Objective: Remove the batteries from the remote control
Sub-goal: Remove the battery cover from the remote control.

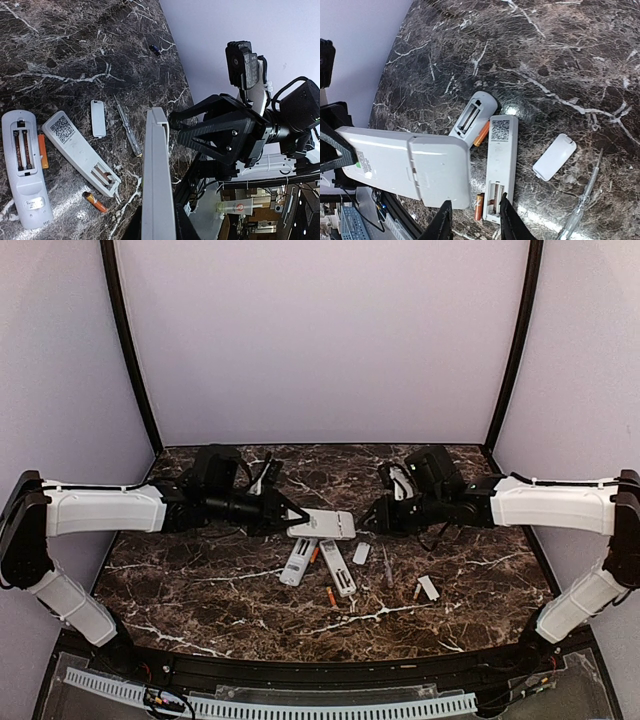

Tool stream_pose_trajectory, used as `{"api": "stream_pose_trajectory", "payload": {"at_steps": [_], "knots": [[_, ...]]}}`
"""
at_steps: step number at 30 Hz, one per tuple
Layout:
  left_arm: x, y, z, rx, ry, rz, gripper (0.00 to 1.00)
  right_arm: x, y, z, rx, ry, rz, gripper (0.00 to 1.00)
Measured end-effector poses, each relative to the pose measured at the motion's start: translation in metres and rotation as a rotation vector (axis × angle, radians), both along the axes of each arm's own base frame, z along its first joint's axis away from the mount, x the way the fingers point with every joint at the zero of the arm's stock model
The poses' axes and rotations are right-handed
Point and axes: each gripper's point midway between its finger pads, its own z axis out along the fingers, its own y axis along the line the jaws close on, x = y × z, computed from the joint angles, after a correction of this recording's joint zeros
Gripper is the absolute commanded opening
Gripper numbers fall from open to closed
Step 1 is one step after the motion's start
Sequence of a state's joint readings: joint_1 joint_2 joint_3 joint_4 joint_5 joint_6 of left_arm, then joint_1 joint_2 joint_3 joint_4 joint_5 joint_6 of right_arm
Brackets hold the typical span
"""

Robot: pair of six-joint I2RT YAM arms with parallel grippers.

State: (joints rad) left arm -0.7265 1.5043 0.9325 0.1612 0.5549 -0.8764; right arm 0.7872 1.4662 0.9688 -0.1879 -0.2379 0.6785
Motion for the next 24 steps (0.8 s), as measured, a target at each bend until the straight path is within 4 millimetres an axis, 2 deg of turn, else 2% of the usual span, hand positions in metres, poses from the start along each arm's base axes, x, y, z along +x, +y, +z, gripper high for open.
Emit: {"api": "stream_pose_trajectory", "payload": {"at_steps": [5, 10, 13, 17, 24], "knots": [[0.003, 0.004, -0.002, 0.007, 0.006, 0.014, 0.0, 0.007, -0.012, -0.009, -0.019, 0.018, -0.042, 0.31], [0.004, 0.004, -0.002, 0.006, 0.007, 0.017, 0.0, 0.002, -0.011, -0.013, -0.007, 0.028, -0.017, 0.51], [0.004, 0.004, -0.003, 0.006, 0.012, 0.013, 0.0, -0.001, -0.007, -0.011, 0.011, 0.025, 0.018, 0.59], [0.004, 0.003, -0.006, 0.009, 0.023, 0.012, 0.0, -0.004, -0.002, -0.008, 0.027, 0.02, 0.049, 0.62], [0.004, 0.003, -0.01, 0.012, 0.033, 0.012, 0.0, -0.008, 0.01, -0.016, 0.023, 0.033, 0.09, 0.61]]}}
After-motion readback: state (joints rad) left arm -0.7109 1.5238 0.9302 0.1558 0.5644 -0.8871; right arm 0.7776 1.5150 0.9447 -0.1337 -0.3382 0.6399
